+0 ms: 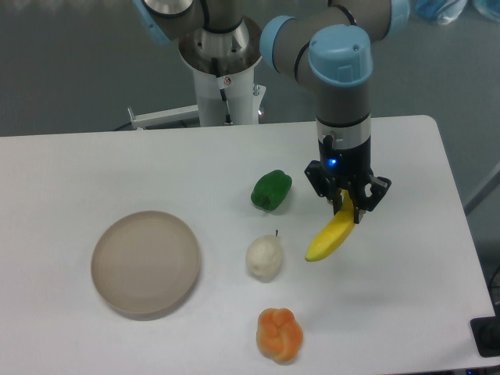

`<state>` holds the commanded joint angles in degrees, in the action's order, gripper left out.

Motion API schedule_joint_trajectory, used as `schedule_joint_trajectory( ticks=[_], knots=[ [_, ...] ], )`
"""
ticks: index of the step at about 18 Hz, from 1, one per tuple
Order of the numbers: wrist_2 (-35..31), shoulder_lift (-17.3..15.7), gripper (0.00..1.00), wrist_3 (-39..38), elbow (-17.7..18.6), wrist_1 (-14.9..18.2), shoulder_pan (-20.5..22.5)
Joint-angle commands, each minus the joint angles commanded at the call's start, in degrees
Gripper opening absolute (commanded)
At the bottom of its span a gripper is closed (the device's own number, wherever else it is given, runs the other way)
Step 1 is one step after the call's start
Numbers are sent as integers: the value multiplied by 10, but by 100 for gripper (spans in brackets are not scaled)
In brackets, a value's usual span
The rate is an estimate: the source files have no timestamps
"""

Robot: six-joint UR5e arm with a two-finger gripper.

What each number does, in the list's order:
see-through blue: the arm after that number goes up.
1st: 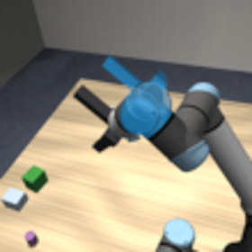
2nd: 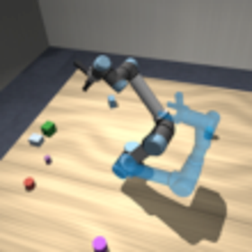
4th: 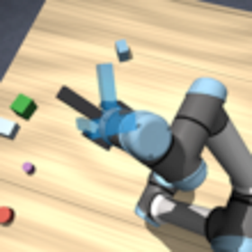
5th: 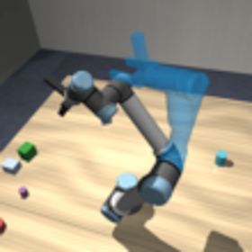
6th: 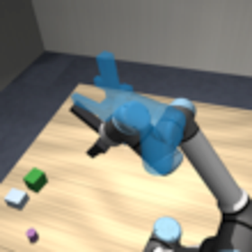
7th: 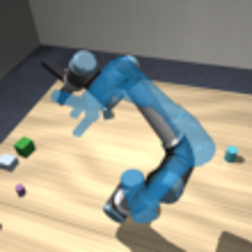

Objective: Pick up the banana from the plate
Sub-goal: 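Lift the held banana off the plate and carry it toward the pepper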

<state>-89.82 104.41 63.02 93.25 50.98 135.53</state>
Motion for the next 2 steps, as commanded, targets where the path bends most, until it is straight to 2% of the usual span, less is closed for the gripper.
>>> schedule_joint_trajectory(
  ticks=[2],
  knots=[
    [0,2,34,0,-2,0,-1]
  ],
)
